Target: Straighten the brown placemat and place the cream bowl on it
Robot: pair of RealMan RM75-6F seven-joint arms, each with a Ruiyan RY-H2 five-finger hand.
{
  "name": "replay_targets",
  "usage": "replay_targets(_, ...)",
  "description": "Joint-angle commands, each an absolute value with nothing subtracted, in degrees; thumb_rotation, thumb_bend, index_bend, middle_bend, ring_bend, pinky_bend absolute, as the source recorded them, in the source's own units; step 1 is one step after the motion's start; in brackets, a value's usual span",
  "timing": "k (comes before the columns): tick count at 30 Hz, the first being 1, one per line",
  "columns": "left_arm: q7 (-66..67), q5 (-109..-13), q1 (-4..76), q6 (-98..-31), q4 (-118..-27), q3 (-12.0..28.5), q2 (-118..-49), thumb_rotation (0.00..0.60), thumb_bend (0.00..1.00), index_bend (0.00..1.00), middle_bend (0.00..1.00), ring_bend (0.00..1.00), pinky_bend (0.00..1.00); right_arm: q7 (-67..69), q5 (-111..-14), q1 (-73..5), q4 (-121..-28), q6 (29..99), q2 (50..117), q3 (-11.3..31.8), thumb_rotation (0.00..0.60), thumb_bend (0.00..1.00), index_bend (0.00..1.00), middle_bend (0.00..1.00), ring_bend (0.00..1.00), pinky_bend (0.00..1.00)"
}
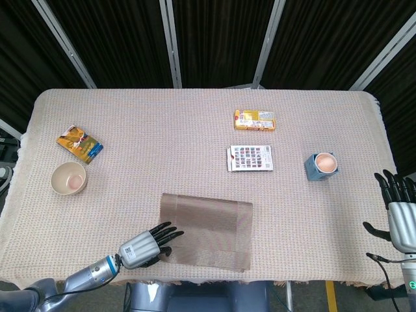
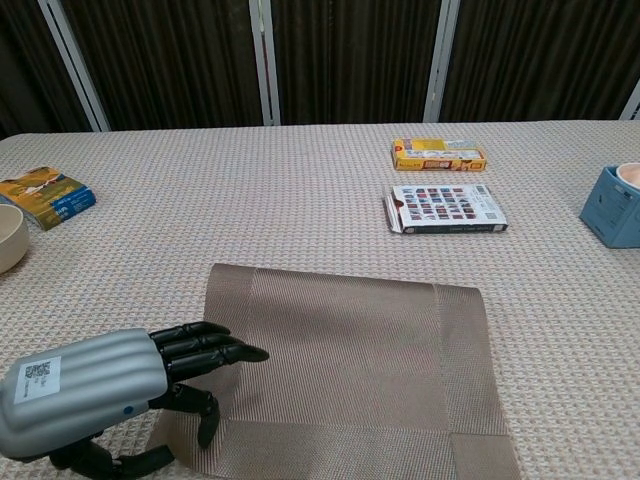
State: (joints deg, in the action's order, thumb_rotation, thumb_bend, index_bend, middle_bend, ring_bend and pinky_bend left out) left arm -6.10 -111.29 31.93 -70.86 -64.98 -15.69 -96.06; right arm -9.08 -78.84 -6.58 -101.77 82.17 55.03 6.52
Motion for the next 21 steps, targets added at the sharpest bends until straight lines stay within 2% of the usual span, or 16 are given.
replay_targets(1,-6.3,-111.1,31.9,-70.7,-64.9,-15.7,-96.2,0.6,0.49,0.47,0.0,0.0,0.0,-9.1,-78.9,-6.6,-101.7,82.1,55.1,6.5,0.6,0.0,0.0,0.0,0.0,0.0)
replay_targets(5,-6.5,-110.8,32.0,-70.5,-64.9,-15.6,-96.4,0.6,0.54,0.49,0.0,0.0,0.0,-9.0,-78.8,-6.6,-101.7,82.2,55.0,6.6,0.6,0.0,0.0,0.0,0.0,0.0)
replay_targets(15,-7.0,-109.5,32.4,-70.2,-65.4,-14.4,-96.5,0.6,0.54,0.58,0.0,0.0,0.0,-8.7,-78.7,-6.6,-101.7,82.1,54.9,6.6,0.6,0.0,0.0,0.0,0.0,0.0)
replay_targets(21,-7.8,-107.1,33.9,-69.7,-67.0,-10.9,-96.7,0.6,0.54,0.61,0.0,0.0,0.0,-8.7,-78.2,-6.7,-101.6,81.8,55.1,6.7,0.6,0.0,0.0,0.0,0.0,0.0)
